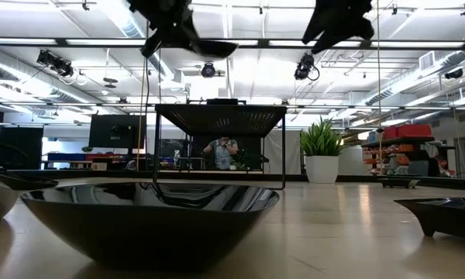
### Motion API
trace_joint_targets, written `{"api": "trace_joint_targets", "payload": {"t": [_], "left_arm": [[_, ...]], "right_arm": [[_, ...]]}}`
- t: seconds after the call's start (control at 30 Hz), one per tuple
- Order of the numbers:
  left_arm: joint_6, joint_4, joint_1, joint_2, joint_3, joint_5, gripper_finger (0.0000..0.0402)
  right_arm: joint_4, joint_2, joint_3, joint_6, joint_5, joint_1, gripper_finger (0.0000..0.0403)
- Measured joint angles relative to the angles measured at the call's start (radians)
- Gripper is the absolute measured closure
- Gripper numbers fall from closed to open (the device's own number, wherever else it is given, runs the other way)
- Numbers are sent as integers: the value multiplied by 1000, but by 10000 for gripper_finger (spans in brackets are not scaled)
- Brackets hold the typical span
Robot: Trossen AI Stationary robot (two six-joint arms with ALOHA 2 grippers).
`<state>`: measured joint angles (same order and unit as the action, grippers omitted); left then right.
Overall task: Pick & Place Mini shaped plates
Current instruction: Stack the leaf shaped plate on top of the leaf shaped plate on the shelf
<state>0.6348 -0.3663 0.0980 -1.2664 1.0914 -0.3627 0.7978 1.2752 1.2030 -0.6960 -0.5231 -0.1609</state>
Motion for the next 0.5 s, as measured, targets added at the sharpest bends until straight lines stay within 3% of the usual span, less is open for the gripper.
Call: {"api": "trace_joint_targets", "payload": {"t": [0.17, 0.3, 0.5], "left_arm": [[-128, -132, 225, -44, 97, 133, 398], [-144, -139, 389, -58, 106, 192, 396], [-153, -130, 523, -75, 108, 256, 394]], "right_arm": [[-1, 16, -1, 141, -18, 71, 242], [21, 20, -1, 255, -19, 120, 253], [34, 20, -1, 404, -19, 167, 268]]}}
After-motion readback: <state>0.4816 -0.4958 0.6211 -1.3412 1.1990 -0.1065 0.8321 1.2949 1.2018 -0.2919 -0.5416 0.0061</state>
